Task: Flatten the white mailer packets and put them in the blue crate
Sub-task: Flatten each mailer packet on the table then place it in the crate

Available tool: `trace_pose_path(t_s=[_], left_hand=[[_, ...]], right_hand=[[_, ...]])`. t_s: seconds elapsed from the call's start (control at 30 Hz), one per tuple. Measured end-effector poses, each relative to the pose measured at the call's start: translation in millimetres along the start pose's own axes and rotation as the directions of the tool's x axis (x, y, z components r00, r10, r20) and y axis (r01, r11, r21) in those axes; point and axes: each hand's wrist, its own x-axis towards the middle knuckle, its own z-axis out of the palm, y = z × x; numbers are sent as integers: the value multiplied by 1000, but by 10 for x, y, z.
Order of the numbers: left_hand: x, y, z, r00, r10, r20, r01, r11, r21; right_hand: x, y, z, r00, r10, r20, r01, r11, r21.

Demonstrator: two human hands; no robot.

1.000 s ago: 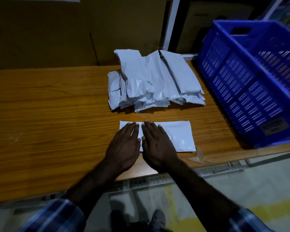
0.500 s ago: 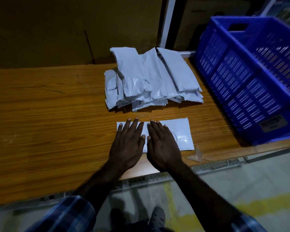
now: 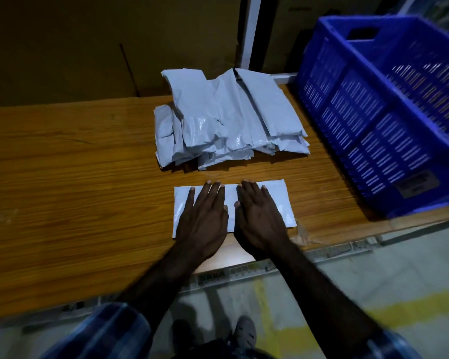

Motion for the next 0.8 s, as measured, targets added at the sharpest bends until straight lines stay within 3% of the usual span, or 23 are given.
trace_pose_path(t_s=[0.3, 0.43, 0.5, 0.67, 0.8], left_hand=[[-20, -30, 86, 1000, 11, 4, -12, 998, 62], [25, 11, 58, 1000, -14, 10, 13, 997, 82], [75, 74, 36, 1000, -8, -21, 10, 998, 69], [80, 186, 104, 998, -1, -63, 2, 1000, 15], [72, 150, 165, 998, 30, -63, -27, 999, 48]], right_hand=[[-72, 34, 112, 999, -53, -5, 53, 996, -73], [-9, 65, -9, 996, -46, 78, 43, 998, 37], [11, 121, -90, 996, -70, 53, 67, 996, 53], [-71, 276, -101, 1000, -25, 18, 27, 994, -104], [-151, 299, -34, 999, -32, 6, 32, 997, -66]])
